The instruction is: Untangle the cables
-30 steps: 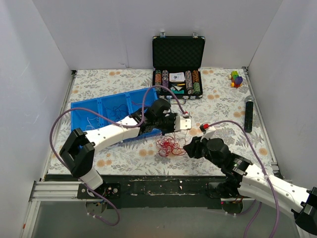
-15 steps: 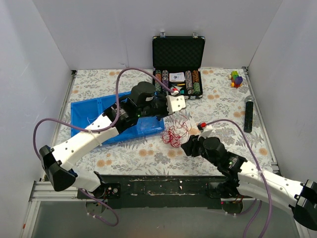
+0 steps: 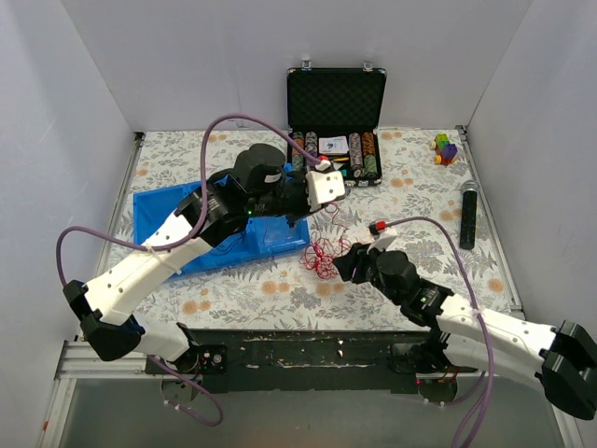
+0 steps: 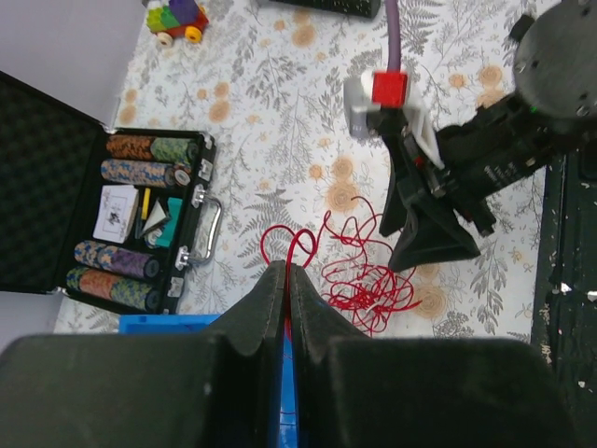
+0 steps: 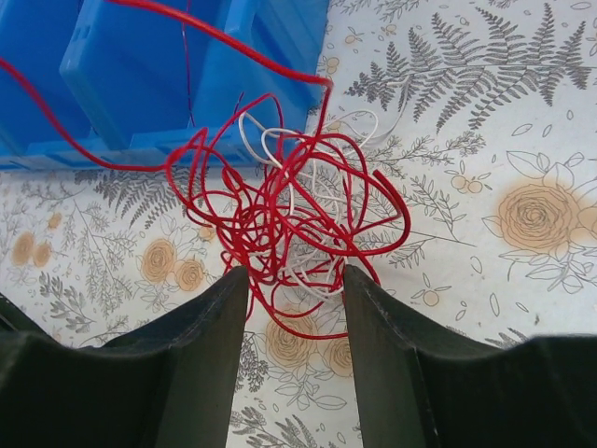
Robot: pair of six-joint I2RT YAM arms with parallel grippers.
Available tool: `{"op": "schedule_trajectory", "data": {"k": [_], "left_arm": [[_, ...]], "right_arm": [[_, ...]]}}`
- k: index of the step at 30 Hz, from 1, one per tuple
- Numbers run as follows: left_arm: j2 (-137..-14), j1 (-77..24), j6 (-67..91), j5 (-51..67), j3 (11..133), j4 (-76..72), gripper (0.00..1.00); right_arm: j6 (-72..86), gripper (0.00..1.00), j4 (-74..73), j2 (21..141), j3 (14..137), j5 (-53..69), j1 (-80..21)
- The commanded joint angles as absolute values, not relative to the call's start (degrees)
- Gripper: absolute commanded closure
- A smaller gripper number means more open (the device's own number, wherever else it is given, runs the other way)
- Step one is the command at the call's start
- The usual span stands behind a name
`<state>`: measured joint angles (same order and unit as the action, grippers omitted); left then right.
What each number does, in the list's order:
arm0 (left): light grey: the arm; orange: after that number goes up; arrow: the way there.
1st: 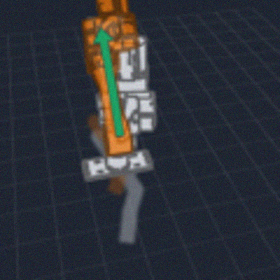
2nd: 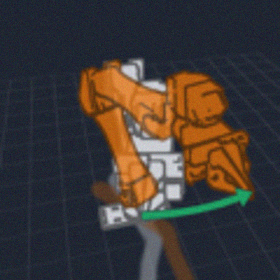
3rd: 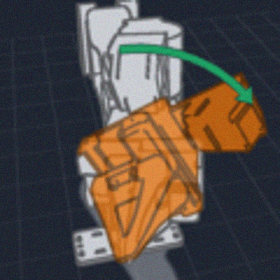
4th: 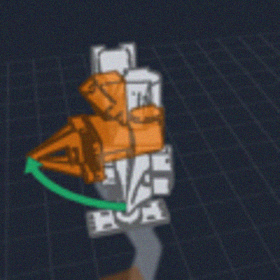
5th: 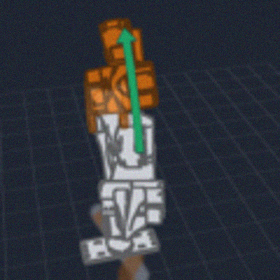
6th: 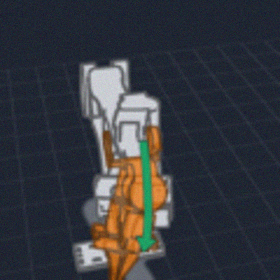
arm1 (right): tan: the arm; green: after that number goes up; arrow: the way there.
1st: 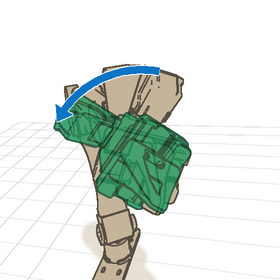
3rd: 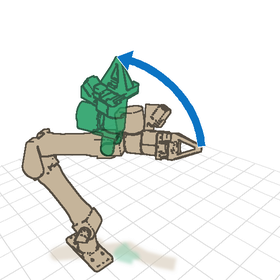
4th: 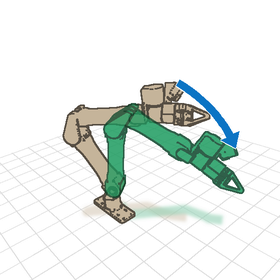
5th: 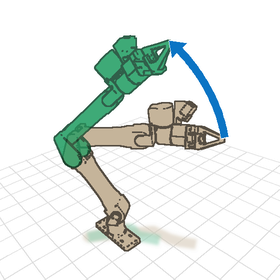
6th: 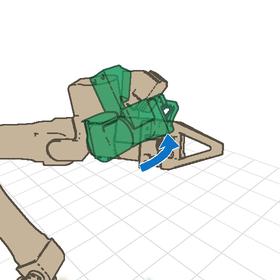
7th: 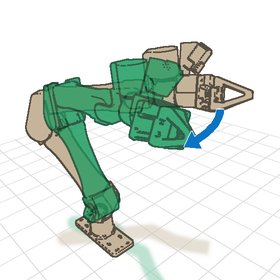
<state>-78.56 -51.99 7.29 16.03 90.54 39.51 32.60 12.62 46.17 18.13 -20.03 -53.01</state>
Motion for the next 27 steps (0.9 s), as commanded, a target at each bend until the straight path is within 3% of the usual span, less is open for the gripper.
{"op": "schedule_trajectory", "data": {"k": [1,13,19,23,27], "left_arm": [[-78.4,-52.65,7.91,16.26,96.33,43.85,1.0],[-76.64,-53.44,7.65,14.15,92.2,43.24,1.0],[-77.52,-53.44,7.82,13.71,94.56,43.86,1.0],[-77.87,-53.53,7.38,12.31,97.11,44.3,1.0],[-78.22,-53.53,6.24,10.81,100.71,44.47,1.0]], "right_arm": [[31.73,0.47,22.4,52.63,21.97,-18.29,-53.26],[29.97,0.47,34.09,59.32,22.41,-17.15,-57.3],[30.06,0.48,35.24,69.15,26.36,-18.19,-58.8],[30.85,0.54,33.58,73.21,27.25,-19.16,-58.89],[32.08,0.69,31.04,73.57,26.02,-19.51,-58.97]]}}
